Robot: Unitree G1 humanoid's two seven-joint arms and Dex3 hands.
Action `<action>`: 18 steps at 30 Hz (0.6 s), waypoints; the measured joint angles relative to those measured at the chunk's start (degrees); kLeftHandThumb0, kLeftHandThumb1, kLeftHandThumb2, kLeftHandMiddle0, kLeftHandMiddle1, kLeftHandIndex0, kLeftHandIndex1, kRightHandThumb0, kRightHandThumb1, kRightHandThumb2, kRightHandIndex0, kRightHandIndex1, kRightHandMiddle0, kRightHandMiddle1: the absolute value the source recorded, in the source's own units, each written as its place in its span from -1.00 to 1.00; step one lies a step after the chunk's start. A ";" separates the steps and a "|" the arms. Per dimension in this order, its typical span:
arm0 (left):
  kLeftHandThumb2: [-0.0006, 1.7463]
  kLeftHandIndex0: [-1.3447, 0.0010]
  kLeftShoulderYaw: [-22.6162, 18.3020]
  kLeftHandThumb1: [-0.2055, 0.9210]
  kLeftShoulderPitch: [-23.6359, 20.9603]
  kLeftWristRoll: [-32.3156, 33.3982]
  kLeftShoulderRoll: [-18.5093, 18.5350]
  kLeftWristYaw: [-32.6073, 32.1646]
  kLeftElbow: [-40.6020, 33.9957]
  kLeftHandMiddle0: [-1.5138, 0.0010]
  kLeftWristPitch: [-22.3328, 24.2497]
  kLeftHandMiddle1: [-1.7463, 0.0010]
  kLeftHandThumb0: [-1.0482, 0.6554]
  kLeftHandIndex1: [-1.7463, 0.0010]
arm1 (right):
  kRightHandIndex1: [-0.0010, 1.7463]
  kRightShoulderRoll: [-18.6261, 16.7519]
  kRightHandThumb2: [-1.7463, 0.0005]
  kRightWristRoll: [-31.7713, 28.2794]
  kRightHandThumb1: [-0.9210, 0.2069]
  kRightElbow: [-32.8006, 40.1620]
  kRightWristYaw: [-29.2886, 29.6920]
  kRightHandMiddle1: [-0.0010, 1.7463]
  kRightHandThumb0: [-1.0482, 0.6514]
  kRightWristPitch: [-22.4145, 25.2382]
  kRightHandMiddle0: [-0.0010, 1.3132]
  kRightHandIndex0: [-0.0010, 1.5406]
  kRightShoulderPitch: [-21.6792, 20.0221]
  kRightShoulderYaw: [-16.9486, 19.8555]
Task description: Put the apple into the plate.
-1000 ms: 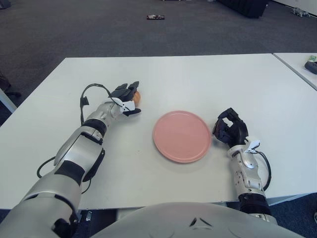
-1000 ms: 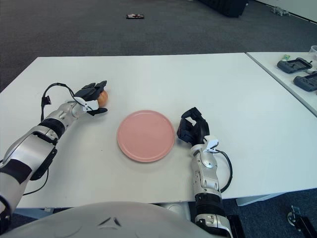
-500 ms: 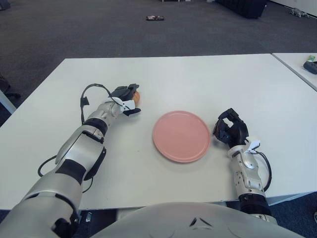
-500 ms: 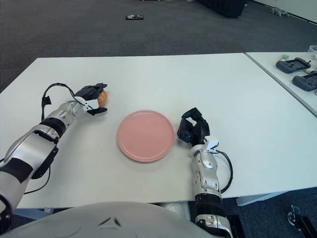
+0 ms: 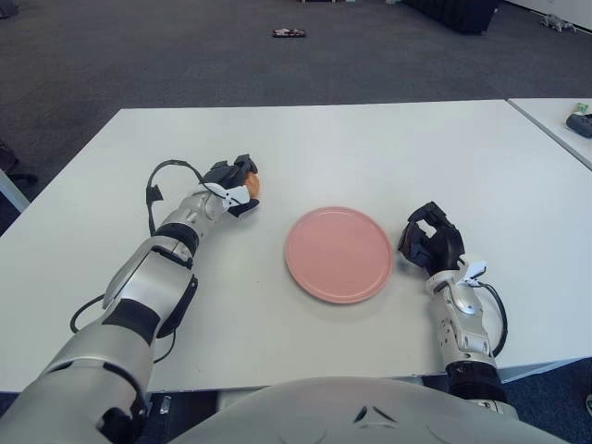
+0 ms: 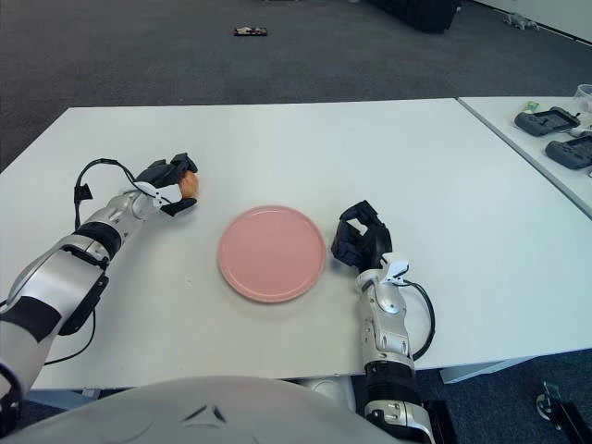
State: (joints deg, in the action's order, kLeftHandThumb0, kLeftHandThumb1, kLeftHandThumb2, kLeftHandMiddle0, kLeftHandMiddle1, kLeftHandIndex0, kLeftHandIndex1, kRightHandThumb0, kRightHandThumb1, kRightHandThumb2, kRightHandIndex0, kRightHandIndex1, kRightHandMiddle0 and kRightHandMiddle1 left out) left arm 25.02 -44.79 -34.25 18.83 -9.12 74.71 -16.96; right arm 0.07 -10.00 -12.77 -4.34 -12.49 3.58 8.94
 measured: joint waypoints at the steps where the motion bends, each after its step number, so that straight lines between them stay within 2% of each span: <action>1: 0.38 0.65 -0.10 -0.14 0.09 0.09 0.00 -0.08 0.00 0.67 -0.18 -0.99 -0.47 -1.00 | 1.00 0.01 -0.36 0.04 -0.12 0.11 0.08 1.00 -0.29 0.13 -0.20 0.25 0.02 -0.03; 3: 0.39 0.56 -0.28 -0.16 0.18 0.26 0.00 -0.15 0.00 0.52 -0.37 -0.99 -0.44 -1.00 | 1.00 0.06 -0.34 0.20 -0.15 0.18 0.12 1.00 -0.28 0.24 -0.22 0.24 0.04 -0.10; 6: 0.46 0.25 -0.65 -0.11 0.29 0.61 0.00 -0.16 0.00 0.21 -0.80 -1.00 -0.37 -1.00 | 1.00 0.12 -0.33 0.28 -0.16 0.23 0.08 1.00 -0.28 0.13 -0.23 0.24 0.16 -0.12; 8: 0.50 0.16 -0.89 -0.12 0.37 0.95 0.00 -0.16 0.00 0.08 -0.98 -1.00 -0.36 -1.00 | 1.00 0.12 -0.33 0.25 -0.16 0.23 0.01 1.00 -0.28 -0.11 -0.23 0.24 0.27 -0.12; 13: 0.59 0.03 -1.14 -0.19 0.43 1.12 0.00 -0.17 0.02 -0.19 -1.07 -1.00 -0.37 -1.00 | 1.00 0.12 -0.34 0.16 -0.16 0.23 -0.20 1.00 -0.28 -0.44 -0.22 0.24 0.44 -0.07; 18: 0.66 -0.04 -1.34 -0.28 0.46 1.37 -0.04 -0.31 0.01 -0.37 -1.07 -1.00 -0.38 -1.00 | 1.00 0.18 -0.33 0.08 -0.16 0.61 -0.38 1.00 -0.28 -0.07 -0.23 0.22 0.62 -0.05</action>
State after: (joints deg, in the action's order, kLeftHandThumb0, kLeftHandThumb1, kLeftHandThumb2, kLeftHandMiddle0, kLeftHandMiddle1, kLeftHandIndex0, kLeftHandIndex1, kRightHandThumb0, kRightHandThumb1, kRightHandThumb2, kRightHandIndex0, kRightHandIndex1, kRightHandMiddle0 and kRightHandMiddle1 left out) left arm 23.67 -44.33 -32.88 18.79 -9.43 74.73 -18.03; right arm 0.25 -9.92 -12.16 -4.72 -12.57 4.19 8.90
